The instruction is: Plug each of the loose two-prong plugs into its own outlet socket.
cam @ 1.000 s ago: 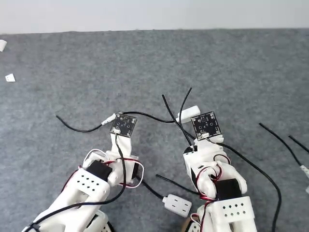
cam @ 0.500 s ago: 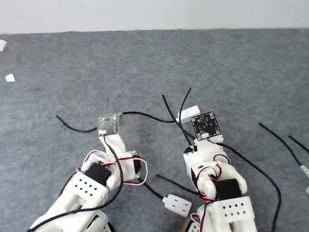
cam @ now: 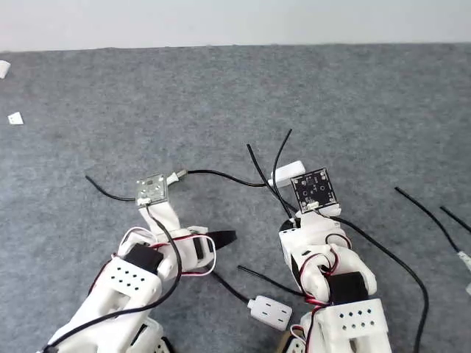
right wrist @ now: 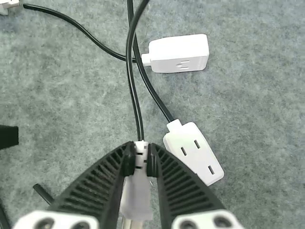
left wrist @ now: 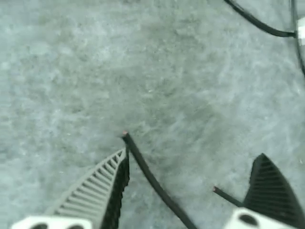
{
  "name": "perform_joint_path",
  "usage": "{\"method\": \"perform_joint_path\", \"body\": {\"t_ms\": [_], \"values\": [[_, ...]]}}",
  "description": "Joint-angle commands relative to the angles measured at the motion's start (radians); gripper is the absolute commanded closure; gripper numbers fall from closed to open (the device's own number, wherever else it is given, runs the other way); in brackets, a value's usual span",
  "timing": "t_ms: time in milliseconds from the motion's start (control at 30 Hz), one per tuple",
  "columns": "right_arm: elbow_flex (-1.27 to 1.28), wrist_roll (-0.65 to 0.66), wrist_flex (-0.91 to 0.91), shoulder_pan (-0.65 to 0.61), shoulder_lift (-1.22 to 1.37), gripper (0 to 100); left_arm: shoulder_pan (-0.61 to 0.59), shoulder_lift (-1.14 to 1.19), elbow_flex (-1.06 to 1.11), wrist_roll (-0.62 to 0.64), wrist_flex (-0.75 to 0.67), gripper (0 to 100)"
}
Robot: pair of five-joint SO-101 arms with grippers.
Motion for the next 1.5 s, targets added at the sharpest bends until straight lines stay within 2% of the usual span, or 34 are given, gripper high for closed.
{"method": "perform_joint_path", "body": {"t_ms": [0,233,400,467,533,667,733,1100,1300,1467], "values": [[-0.044,0.011,-0.021,0.012,-0.010,98.9,-0.041,0.002,0.007,0.005,-0.034,62],[-0.043,0.011,-0.021,0.012,-0.010,99.0,-0.038,0.003,0.004,0.005,-0.040,64],[-0.043,0.011,-0.021,0.012,-0.010,99.0,-0.035,0.003,0.018,-0.044,-0.087,83],[-0.043,0.011,-0.021,0.012,-0.010,99.0,-0.020,0.003,0.021,-0.044,-0.103,86],[-0.043,0.011,-0.021,0.012,-0.010,99.0,-0.005,0.003,0.021,-0.044,-0.103,83],[-0.043,0.011,-0.021,0.010,-0.010,99.0,0.012,0.003,0.021,-0.040,-0.087,71],[-0.043,0.011,-0.021,0.010,-0.010,99.0,0.015,0.003,0.021,-0.021,-0.083,70],[-0.043,0.011,-0.021,0.010,-0.010,99.0,0.017,0.021,0.013,-0.044,-0.107,93],[-0.043,0.011,-0.021,0.010,-0.010,99.0,0.017,0.212,-0.079,-0.044,-0.103,94],[-0.043,0.011,-0.021,0.010,-0.010,99.0,0.018,0.245,-0.102,-0.044,-0.101,94]]}}
